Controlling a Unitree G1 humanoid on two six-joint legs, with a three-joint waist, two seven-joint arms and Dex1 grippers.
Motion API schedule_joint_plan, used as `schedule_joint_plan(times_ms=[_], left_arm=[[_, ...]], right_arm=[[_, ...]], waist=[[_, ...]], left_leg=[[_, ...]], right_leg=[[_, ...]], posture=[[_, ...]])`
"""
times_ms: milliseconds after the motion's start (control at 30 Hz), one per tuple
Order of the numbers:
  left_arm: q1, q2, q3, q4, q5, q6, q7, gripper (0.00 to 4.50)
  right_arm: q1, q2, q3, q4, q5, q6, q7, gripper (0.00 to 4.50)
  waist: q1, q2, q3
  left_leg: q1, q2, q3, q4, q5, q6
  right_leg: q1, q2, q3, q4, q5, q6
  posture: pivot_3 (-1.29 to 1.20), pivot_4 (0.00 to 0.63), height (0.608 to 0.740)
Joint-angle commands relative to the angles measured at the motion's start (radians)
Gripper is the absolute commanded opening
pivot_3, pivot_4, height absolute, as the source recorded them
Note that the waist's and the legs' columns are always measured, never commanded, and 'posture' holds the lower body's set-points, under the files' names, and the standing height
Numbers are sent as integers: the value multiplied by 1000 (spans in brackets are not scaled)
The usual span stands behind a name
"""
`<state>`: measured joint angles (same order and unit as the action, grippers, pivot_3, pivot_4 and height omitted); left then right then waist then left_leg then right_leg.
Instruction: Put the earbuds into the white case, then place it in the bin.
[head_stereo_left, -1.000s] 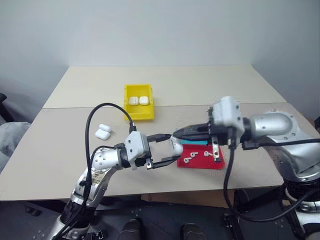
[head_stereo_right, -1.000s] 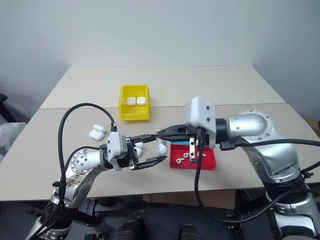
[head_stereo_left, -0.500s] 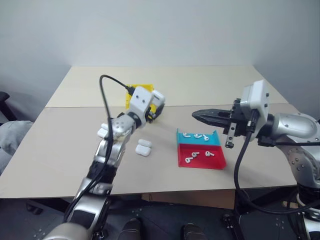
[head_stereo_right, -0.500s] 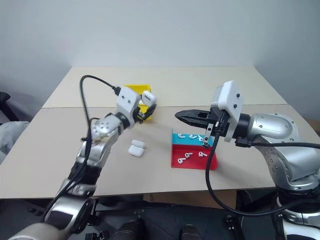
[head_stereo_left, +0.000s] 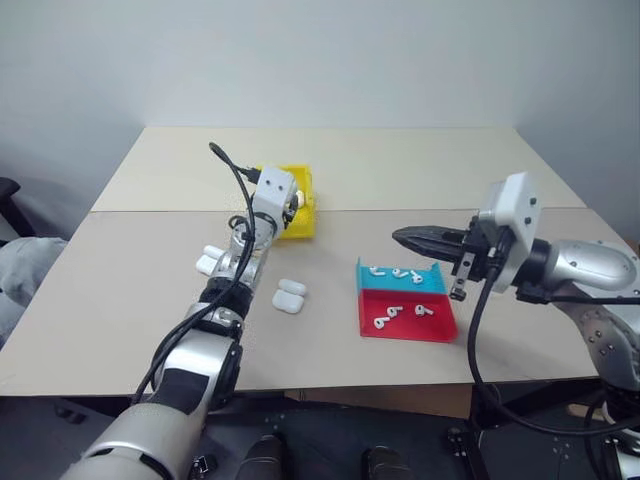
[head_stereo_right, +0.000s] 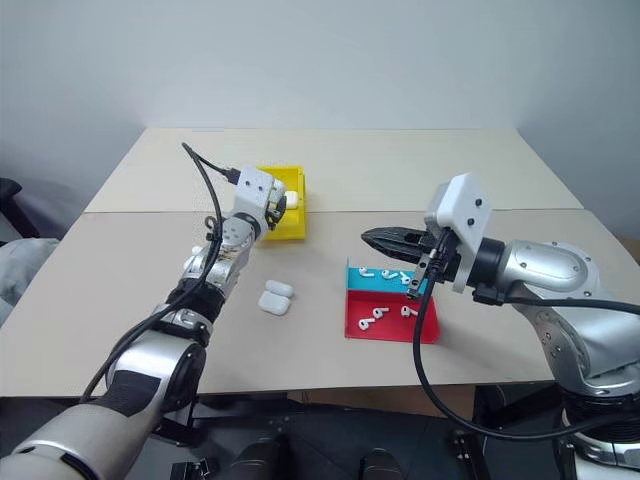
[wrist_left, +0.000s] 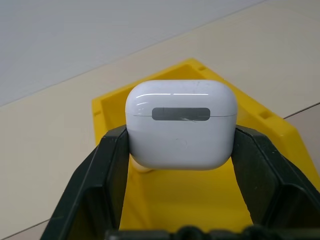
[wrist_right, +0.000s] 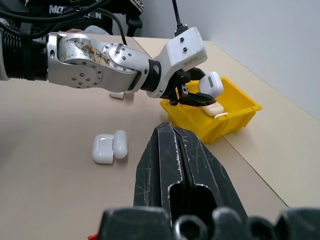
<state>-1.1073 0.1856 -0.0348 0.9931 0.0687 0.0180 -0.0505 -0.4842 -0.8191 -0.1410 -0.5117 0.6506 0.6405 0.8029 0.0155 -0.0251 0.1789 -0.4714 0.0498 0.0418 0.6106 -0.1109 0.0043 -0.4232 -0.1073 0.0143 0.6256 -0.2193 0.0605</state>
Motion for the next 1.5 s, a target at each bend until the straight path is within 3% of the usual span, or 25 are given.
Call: schedule_joint_plan(times_ms=[33,267,300,400,667,800,900,1033,1167,1300,1500], left_arm=[[-57,-10,9,28,5,-49,2,2766],[-103,-12,14,120,13,-52,-2,2766],[-109,-11,14,126,14,-52,-2,3502],[-120,-14,16,133,19,-58,9,4329],[-118,-8,6,118,44,-77,53,4441],[-15,18,-14,-91,17,-82,-108,4441],[116,73,-42,-369,-14,24,-274,4441],[295,195,-23,-778,-168,254,-536,4441],[489,338,58,-1082,-364,334,-741,4441],[663,500,115,-1250,-454,360,-894,4441],[867,663,241,-1379,-614,396,-1067,4441]], right_arm=[[0,-16,-33,-32,4,-3,-9,18],[12,-16,-19,-22,-20,-5,-18,18],[16,-16,-16,-22,-26,-7,-19,0],[25,-16,-12,-23,-39,-7,-23,0],[54,-31,-22,-35,-51,-4,-15,0],[99,-78,-50,-65,-35,-7,26,0],[134,-116,-77,-75,-27,-26,72,0],[159,-157,-105,-53,-31,-48,130,0],[202,-198,-130,-28,-41,-79,205,0],[279,-251,-182,-1,-38,-131,325,0],[377,-302,-271,38,-34,-208,487,0]], waist=[[0,0,0],[-1,0,0],[-1,0,0],[-2,0,0],[-2,0,0],[-3,0,0],[-7,0,0],[-20,0,0],[-24,1,0],[-26,1,-1],[-25,1,-1]], left_leg=[[0,0,0,0,0,0],[0,0,0,1,0,0],[0,0,0,1,0,0],[0,0,0,1,0,0],[0,0,0,2,0,0],[0,0,0,1,0,0],[0,0,0,1,0,0],[1,0,0,1,0,0],[4,1,0,2,-1,-3],[6,2,0,2,-2,-4],[10,2,3,2,-4,-8]], right_leg=[[0,0,0,0,0,0],[0,0,0,0,1,1],[0,0,0,0,1,1],[0,0,0,0,1,1],[0,0,0,0,1,1],[1,0,0,0,1,1],[0,0,0,1,1,1],[0,0,0,3,1,0],[2,0,0,3,2,-1],[3,0,1,3,-2,-7],[5,-2,1,2,-5,-5]], posture=[[0,150,740],[0,150,740],[0,150,740],[0,150,740],[0,150,740],[0,150,740],[0,150,740],[0,150,740],[0,150,740],[0,150,740],[0,150,740]])
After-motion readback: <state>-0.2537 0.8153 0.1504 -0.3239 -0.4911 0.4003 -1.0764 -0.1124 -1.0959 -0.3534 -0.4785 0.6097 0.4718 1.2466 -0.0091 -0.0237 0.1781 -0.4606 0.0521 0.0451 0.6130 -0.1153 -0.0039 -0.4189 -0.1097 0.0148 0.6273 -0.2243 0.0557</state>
